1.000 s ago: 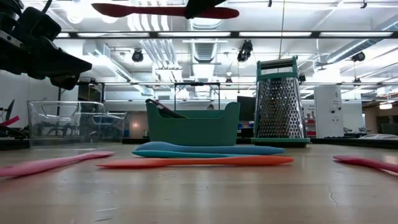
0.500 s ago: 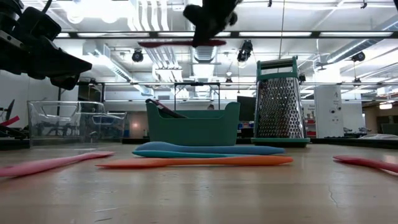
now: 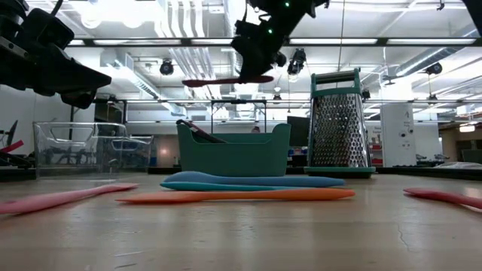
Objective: Pick & Place Kitchen Items
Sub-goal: Put the red serving spoon into the green bin
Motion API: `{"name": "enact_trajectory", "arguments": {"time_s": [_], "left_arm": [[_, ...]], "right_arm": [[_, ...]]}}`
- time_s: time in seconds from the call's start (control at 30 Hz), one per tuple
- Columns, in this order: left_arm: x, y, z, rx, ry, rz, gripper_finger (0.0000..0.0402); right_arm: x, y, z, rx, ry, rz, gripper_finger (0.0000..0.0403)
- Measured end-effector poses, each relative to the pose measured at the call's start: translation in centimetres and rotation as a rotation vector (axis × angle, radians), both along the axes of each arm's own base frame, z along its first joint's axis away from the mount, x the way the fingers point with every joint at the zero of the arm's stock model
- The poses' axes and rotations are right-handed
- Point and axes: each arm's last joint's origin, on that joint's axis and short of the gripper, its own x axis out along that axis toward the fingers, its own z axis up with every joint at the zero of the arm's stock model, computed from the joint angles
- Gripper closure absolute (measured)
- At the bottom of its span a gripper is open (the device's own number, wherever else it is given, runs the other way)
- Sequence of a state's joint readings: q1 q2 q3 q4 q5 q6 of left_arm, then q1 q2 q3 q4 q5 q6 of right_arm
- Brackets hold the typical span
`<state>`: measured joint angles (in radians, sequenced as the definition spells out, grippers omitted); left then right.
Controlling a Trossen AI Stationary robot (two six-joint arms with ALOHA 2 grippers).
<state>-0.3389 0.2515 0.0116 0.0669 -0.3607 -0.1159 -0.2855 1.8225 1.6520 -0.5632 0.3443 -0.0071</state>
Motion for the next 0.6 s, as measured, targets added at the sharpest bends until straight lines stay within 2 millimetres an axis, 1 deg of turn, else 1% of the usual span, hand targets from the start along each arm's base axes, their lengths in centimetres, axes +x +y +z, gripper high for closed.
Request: {"name": "enact_trajectory", "arguments": {"time_s": [0.17,0.3,0.43,0.5,0.6], "left_arm": [[0.0,0.0,0.0,0.0,0.0,0.0,0.039],[0.0,0.0,0.0,0.0,0.0,0.0,0.039],[0.0,0.0,0.0,0.0,0.0,0.0,0.039],[0.0,0.0,0.0,0.0,0.0,0.0,0.039],[0.0,0.0,0.0,0.0,0.0,0.0,0.039]], "right_arm": [[-0.5,-1.1,-1.0,0.015,0.028,-0.018,0.0301],[-0.9,-1.4,-2.3,0.032,0.061,-0.031,0.0307],[-0.6,-1.4,-3.7,0.044,0.073,-0.023,0.0319],[-0.2,-1.5,-4.5,0.046,0.077,-0.023,0.0319],[0.2,-1.6,-5.9,0.052,0.095,-0.025,0.0307]]}}
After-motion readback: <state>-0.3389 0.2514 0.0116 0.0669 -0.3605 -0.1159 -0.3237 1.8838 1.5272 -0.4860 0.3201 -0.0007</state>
